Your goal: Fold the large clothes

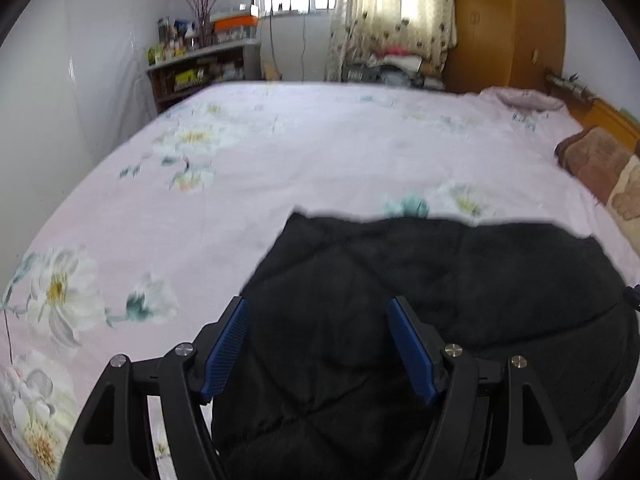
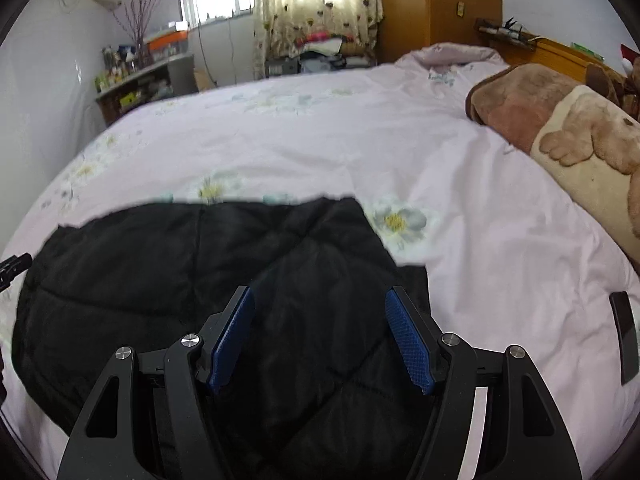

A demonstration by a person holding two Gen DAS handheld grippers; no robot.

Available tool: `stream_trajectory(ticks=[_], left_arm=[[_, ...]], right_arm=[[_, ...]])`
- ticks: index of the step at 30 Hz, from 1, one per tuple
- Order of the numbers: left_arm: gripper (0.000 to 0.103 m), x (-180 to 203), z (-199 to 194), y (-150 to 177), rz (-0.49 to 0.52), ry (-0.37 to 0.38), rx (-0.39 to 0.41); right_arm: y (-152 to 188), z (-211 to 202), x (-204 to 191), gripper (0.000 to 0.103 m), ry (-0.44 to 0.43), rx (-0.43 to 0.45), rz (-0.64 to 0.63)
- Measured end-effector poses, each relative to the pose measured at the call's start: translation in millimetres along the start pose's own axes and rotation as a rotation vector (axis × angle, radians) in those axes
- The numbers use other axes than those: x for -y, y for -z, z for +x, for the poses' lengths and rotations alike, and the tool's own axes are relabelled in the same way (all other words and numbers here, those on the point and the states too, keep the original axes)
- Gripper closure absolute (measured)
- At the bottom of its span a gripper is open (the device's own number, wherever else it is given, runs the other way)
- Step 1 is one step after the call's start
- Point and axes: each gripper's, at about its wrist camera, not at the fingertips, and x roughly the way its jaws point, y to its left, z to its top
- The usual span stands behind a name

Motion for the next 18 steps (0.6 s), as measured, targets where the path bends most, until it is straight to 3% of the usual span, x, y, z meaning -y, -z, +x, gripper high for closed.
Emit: stream_trajectory(ticks=[3,8,18], left_arm=[[0.027,-6,16,11,-0.037,0.019,-0.033],[0.027,-1,16,9,-0.017,0.004,-0.030],[0.028,-7,-34,15,-0.029,0.014,-0.006]], right_arm=[[8,23,7,0.037,0.016,-0.067,0.012],[9,26,11,0.037,0.024,-0.081,0.018],[12,-31,5,0.037,0.007,-0.032,0.001]])
